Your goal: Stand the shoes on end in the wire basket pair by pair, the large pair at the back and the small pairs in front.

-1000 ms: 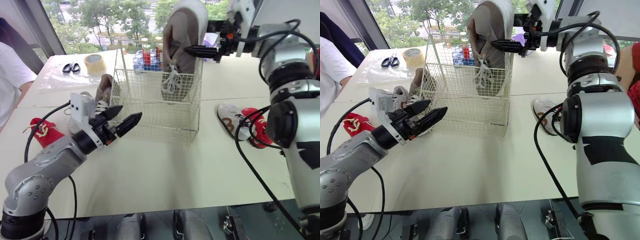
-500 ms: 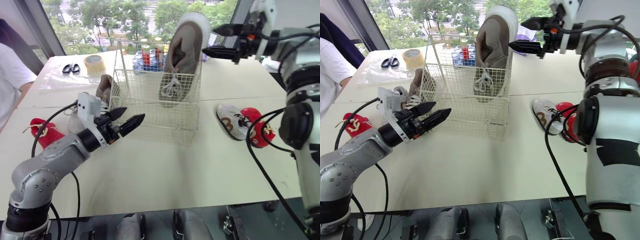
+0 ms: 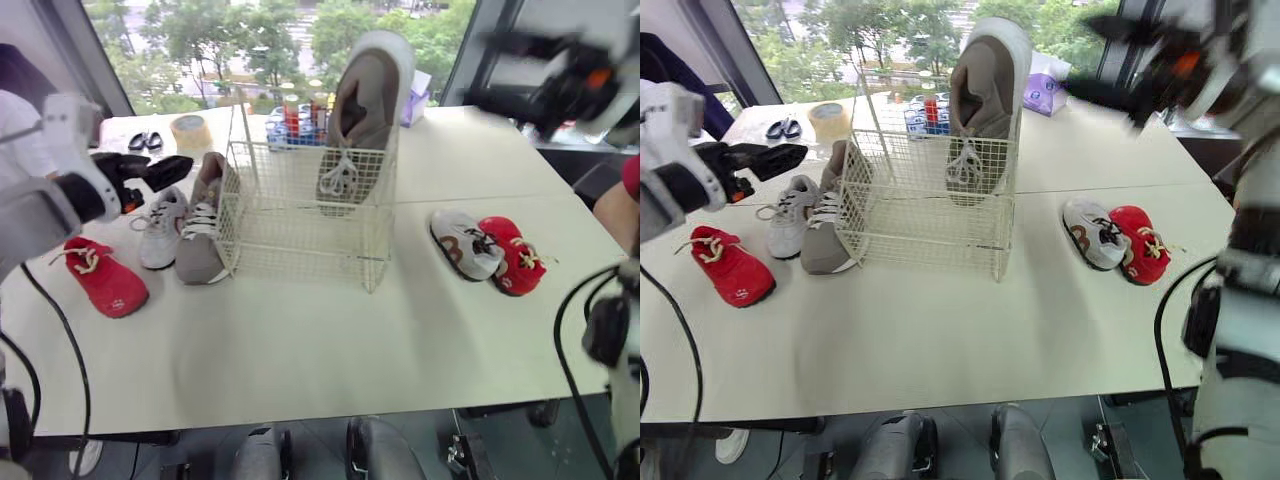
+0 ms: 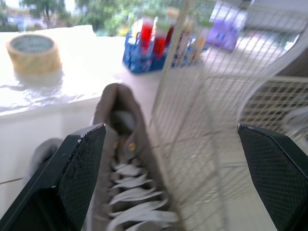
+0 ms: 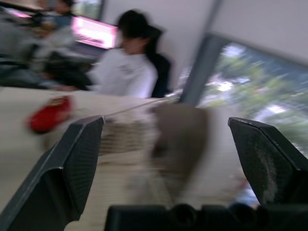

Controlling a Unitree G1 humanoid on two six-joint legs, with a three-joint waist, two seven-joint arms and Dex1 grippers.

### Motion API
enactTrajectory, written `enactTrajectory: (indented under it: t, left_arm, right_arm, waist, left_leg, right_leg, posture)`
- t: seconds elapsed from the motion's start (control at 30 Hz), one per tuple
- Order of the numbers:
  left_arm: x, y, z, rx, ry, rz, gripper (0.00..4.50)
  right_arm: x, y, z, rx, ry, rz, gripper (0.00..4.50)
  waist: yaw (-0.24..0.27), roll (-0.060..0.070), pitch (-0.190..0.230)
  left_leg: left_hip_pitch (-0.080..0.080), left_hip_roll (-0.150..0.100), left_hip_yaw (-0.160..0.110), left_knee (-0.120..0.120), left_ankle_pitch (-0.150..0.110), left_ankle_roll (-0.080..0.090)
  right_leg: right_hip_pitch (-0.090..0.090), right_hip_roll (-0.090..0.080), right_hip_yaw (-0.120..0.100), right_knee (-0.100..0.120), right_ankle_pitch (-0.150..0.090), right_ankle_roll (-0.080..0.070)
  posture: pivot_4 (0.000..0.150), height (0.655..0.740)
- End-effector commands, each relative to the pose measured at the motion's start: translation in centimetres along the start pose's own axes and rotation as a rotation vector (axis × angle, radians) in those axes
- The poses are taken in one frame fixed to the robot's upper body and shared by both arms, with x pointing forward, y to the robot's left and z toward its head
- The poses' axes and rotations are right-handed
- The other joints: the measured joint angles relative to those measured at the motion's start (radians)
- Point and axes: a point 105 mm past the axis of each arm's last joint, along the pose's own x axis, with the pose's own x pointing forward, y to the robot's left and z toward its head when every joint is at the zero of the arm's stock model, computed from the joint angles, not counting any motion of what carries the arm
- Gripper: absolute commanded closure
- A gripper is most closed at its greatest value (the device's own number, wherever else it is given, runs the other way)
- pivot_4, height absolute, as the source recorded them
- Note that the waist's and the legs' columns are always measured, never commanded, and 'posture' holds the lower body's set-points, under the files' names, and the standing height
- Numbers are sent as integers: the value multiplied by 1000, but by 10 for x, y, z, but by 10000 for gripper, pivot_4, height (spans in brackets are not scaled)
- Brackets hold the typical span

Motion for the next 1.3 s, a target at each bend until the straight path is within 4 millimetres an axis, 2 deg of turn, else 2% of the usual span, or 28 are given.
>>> enactTrajectory:
  t: [0.03,0.13,0.2,0.3,0.47,0.63,0.7,0.83,0.97,1.03,1.07,1.17,1.3]
  left_arm:
    - [18,12,-6,59,123,-28,0]
    - [35,30,-6,103,224,27,0]
    - [45,39,-2,121,247,57,0]
    - [61,41,0,144,270,42,0]
    - [82,38,-14,182,315,4,0]
    - [92,47,-42,240,386,71,0]
    - [98,44,-50,242,398,68,0]
    - [107,36,-64,198,399,49,12564]
    - [112,29,-67,164,380,32,33226]
    - [114,27,-64,145,353,33,40956]
    - [115,27,-60,135,332,34,42627]
    - [113,29,-37,98,246,55,42670]
    - [100,30,25,56,49,67,42670]
  right_arm:
    - [23,46,-4,42,15,85,501]
    - [33,64,-29,23,144,46,501]
    - [34,71,-37,10,188,30,501]
    - [33,81,-46,13,225,12,501]
    - [35,78,-54,15,232,-68,501]
    - [36,73,-55,-1,227,-124,501]
    - [36,69,-54,-6,215,-148,501]
    - [37,66,-54,-15,214,-168,0]
    - [35,65,-55,-18,220,-177,0]
    - [34,65,-56,-17,224,-178,0]
    - [33,65,-56,-17,227,-176,0]
    - [33,66,-56,-18,231,-169,0]
    - [31,64,-54,-20,231,-177,0]
  waist:
    - [6,0,0]
    - [20,-2,-1]
    - [21,-3,-1]
    - [20,-5,-1]
    - [14,-6,-1]
    - [14,-7,0]
    - [16,-8,-1]
    - [19,-9,-2]
    - [19,-10,-2]
    - [20,-10,-2]
    - [21,-10,-2]
    - [20,-10,-2]
    - [17,-13,0]
  left_leg:
    - [0,0,0,1,0,0]
    - [-1,-3,2,2,0,0]
    - [-2,-4,3,2,-1,1]
    - [-2,-4,3,2,-2,4]
    - [-3,-4,5,2,-3,6]
    - [-3,-3,3,2,-3,6]
    - [-4,-3,3,2,-3,6]
    - [-4,-2,2,3,-3,6]
    - [-4,-2,1,4,-3,6]
    - [-4,-2,1,4,-3,7]
    - [-4,-2,0,4,-3,7]
    - [-4,-2,0,4,-3,7]
    - [-5,-2,0,4,-3,7]
  right_leg:
    - [0,0,0,0,0,0]
    - [0,0,0,-1,0,0]
    - [0,-1,0,-1,0,0]
    - [0,-1,0,-2,0,0]
    - [-1,-2,0,-3,0,0]
    - [-3,-1,1,-2,0,0]
    - [-3,-1,1,-2,0,0]
    - [-2,-3,1,-2,0,0]
    - [-2,-3,1,-1,0,0]
    - [-2,-3,1,-1,0,0]
    - [-2,-3,1,-1,0,0]
    - [-1,-3,1,-1,0,0]
    - [-3,-3,0,-1,0,1]
  posture:
    - [1500,7400]
    - [1500,7400]
    - [1500,7400]
    - [1500,7400]
    - [1500,7400]
    - [1500,7400]
    - [1500,7400]
    - [1500,7400]
    - [1500,7400]
    - [1500,7400]
    - [1500,7400]
    - [1500,7400]
    - [1500,7400]
